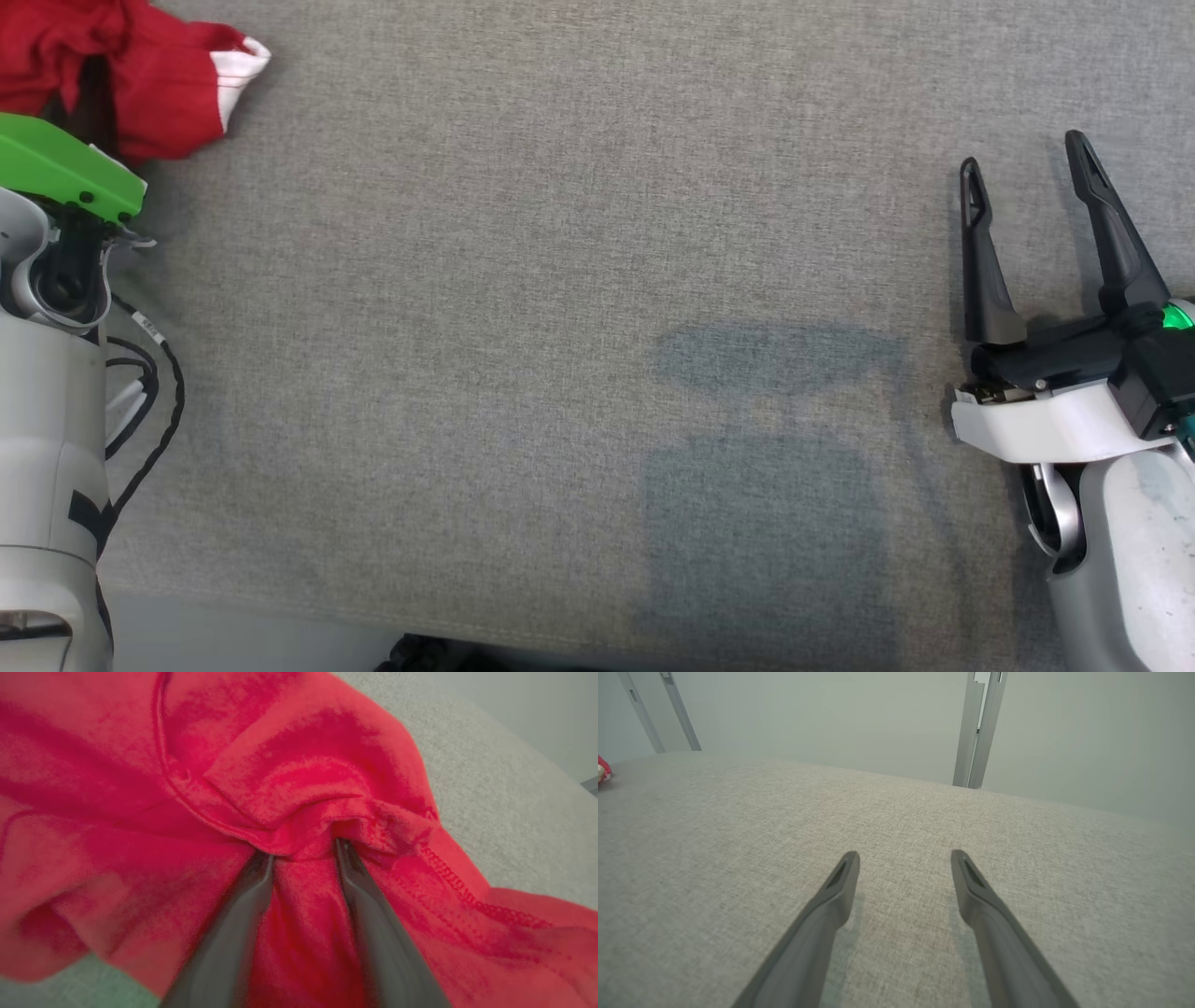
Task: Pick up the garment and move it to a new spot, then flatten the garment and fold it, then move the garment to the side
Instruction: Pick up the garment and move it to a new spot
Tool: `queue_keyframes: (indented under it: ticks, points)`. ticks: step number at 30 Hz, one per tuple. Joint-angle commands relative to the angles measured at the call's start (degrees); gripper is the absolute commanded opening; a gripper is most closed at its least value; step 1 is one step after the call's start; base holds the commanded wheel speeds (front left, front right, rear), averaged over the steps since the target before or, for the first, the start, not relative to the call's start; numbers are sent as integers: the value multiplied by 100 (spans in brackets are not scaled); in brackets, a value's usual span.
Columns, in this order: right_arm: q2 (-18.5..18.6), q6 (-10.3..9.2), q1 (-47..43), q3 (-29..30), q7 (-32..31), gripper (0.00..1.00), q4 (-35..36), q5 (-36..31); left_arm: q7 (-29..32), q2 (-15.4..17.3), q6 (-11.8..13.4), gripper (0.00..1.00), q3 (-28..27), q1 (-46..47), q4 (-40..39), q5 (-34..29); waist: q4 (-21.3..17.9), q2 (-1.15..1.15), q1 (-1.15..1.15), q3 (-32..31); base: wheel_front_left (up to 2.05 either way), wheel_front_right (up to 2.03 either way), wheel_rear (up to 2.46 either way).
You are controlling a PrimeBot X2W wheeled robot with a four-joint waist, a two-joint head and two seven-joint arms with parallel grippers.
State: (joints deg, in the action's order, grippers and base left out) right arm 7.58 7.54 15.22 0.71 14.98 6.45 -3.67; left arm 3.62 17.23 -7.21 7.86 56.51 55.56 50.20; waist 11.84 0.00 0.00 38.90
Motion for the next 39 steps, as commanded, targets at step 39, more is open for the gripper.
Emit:
queue_keyframes:
  ticks: [39]
  points:
    - [-468,-7,-1593,-277,22,100,-718,1234,398,-16,1188,0,2195,-3418,-5924,660,-1794,0,0,-2913,0,0,0]
